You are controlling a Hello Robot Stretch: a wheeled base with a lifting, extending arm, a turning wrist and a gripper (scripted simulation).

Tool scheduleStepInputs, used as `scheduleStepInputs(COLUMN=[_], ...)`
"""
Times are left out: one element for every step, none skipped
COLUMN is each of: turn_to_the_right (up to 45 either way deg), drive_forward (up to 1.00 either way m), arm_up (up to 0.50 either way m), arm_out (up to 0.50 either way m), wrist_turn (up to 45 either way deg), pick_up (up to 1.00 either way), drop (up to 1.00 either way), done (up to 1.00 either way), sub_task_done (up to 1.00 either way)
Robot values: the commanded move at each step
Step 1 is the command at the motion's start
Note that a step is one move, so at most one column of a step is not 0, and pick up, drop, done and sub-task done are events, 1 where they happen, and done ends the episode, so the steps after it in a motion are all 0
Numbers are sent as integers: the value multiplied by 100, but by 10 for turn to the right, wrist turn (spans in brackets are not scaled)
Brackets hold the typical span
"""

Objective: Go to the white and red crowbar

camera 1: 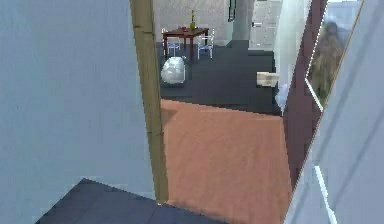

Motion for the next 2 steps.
scheduleStepInputs(turn_to_the_right=[0,0], drive_forward=[100,20], arm_up=[0,0], arm_out=[0,0], wrist_turn=[0,0], pick_up=[0,0], drop=[0,0], done=[0,0], sub_task_done=[0,0])
